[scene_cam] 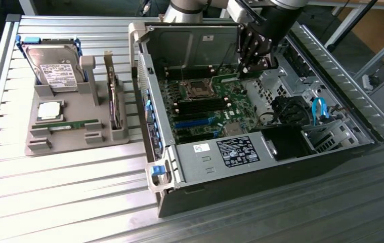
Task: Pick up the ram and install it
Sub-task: 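Insert the ram into the slot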
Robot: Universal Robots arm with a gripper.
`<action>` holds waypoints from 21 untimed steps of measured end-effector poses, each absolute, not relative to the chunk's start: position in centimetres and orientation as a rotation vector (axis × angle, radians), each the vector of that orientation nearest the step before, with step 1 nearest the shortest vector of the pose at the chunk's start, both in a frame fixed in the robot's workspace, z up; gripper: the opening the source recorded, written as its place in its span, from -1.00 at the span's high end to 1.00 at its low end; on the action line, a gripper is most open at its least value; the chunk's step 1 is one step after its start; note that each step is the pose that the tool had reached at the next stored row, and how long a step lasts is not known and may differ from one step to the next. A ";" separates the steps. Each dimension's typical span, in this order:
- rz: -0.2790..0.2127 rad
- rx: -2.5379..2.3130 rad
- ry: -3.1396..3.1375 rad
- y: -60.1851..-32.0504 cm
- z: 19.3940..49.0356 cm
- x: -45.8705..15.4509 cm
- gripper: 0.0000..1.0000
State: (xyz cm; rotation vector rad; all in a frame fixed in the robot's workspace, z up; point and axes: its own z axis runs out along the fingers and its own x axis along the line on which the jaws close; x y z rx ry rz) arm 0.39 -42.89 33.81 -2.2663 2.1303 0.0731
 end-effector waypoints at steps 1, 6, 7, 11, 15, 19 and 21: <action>0.073 -2.266 2.130 -42.9 33.7 0.4 0.74; 0.073 -2.266 2.130 -42.9 33.3 0.4 0.74; 0.073 -2.266 2.130 -42.9 33.2 0.4 0.74; 0.073 -2.263 2.134 -42.9 32.6 -0.1 0.74; 0.073 -2.262 2.135 -42.9 31.9 -0.1 0.74; 0.073 -2.261 2.136 -42.9 31.6 -0.2 0.74; 0.073 -2.261 2.136 -42.9 31.4 -0.3 0.74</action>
